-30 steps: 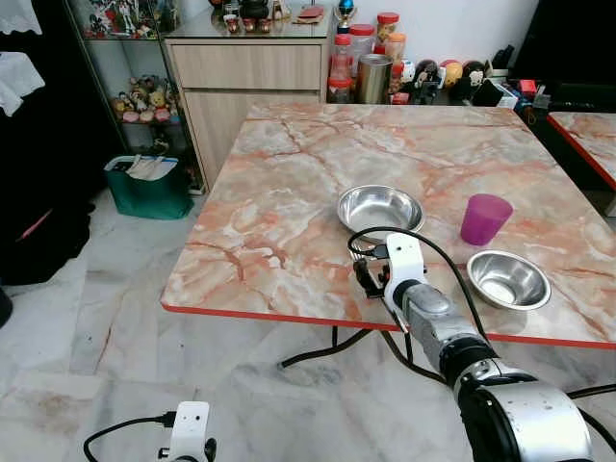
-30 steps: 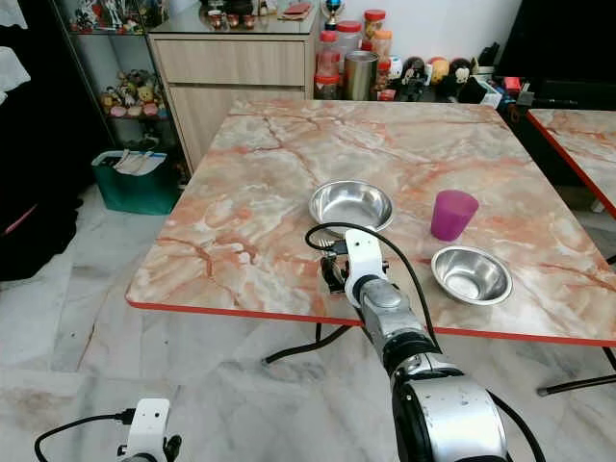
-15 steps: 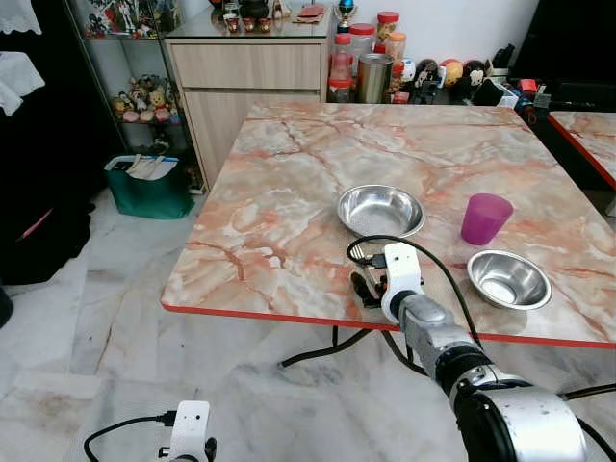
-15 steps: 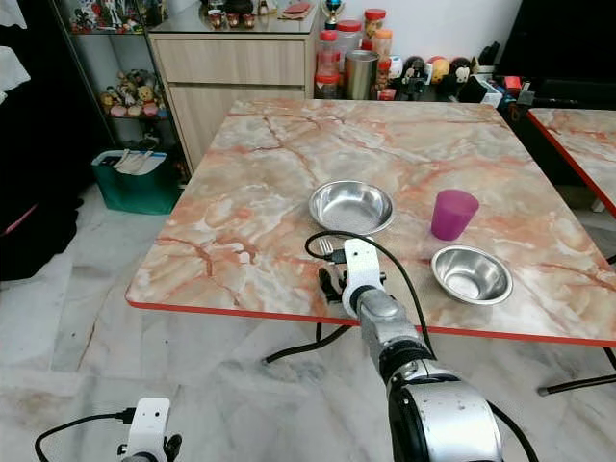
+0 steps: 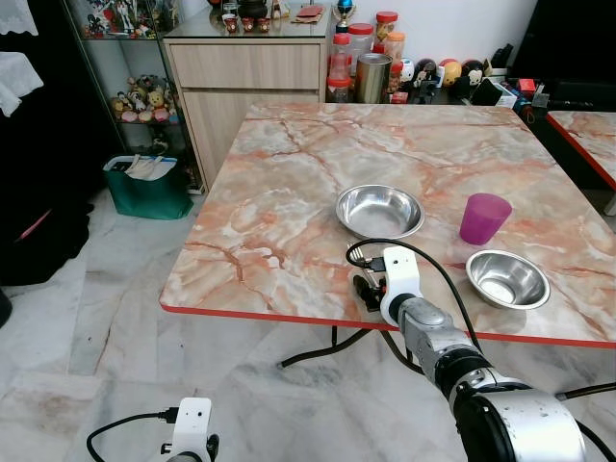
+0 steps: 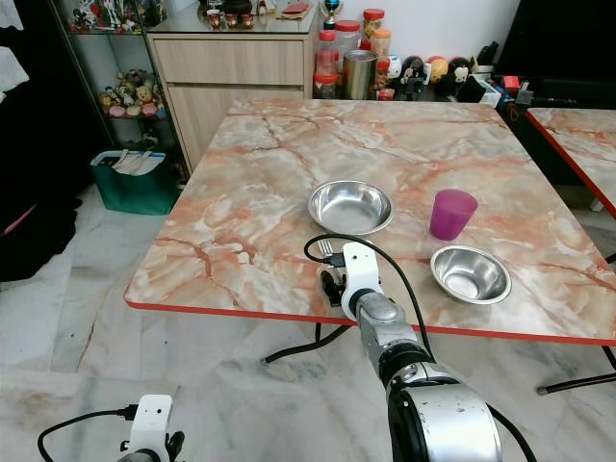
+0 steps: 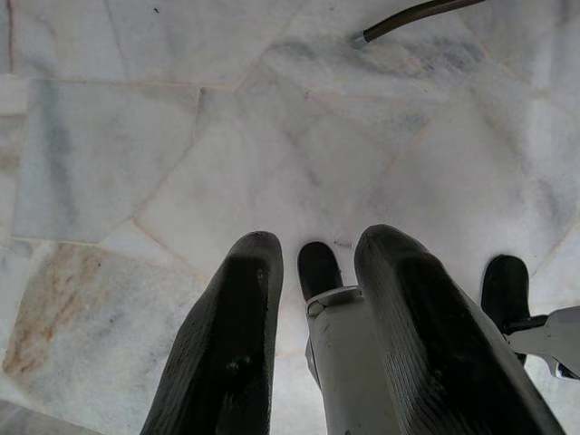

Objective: Setting the table

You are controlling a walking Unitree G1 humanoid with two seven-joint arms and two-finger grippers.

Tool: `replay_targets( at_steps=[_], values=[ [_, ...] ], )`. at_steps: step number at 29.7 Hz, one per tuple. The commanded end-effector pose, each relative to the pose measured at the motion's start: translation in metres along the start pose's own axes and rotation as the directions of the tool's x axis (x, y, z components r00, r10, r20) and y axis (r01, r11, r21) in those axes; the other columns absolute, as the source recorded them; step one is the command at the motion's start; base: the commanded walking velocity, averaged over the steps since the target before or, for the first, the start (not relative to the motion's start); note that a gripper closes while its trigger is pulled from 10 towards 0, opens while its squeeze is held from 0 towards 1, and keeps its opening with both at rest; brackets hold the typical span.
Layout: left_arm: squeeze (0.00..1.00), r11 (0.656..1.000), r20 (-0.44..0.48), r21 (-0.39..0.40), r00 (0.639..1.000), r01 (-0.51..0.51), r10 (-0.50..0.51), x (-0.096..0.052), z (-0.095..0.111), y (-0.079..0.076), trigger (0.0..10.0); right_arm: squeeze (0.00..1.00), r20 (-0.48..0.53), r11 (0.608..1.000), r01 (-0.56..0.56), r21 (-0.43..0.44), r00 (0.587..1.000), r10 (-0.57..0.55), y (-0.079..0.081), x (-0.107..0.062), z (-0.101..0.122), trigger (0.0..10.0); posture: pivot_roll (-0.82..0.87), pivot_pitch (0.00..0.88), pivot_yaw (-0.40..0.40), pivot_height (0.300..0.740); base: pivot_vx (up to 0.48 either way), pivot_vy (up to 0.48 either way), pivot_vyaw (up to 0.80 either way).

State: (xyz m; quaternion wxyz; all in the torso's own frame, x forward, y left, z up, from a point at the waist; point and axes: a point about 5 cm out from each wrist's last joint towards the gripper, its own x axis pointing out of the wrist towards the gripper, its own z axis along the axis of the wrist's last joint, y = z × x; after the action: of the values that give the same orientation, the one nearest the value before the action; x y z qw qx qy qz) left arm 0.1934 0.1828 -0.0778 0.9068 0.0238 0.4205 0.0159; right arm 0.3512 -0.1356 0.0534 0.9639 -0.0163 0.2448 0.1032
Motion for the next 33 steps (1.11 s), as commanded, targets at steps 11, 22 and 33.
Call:
replay_targets(
  at_steps=[11,22,33],
  values=[
    [0.0,1.0,-0.025,0.003,0.999,0.023,-0.023,0.0005,-0.0014,-0.0045,10.0,0.0,0.007,1.0,-0.015,0.012,1.0,0.015,0.0039,0.0008,0.0016,0.0,0.01,0.0,0.01,0.74,0.0,0.0,0.0],
    [0.0,1.0,-0.037,0.006,0.999,0.027,-0.027,-0.0003,-0.0051,-0.0055,10.0,0.0,0.011,1.0,-0.019,0.003,1.0,0.019,0.0051,0.0011,0.0025,0.0,0.01,0.0,0.007,0.74,0.0,0.0,0.0],
    [0.0,1.0,-0.026,0.007,0.999,0.025,-0.025,0.0008,-0.0004,-0.0046,10.0,0.0,0.022,0.999,-0.041,-0.004,0.999,0.041,0.0102,0.0016,0.0028,0.0,0.02,0.0,0.006,0.74,0.0,0.0,0.0]
  ],
)
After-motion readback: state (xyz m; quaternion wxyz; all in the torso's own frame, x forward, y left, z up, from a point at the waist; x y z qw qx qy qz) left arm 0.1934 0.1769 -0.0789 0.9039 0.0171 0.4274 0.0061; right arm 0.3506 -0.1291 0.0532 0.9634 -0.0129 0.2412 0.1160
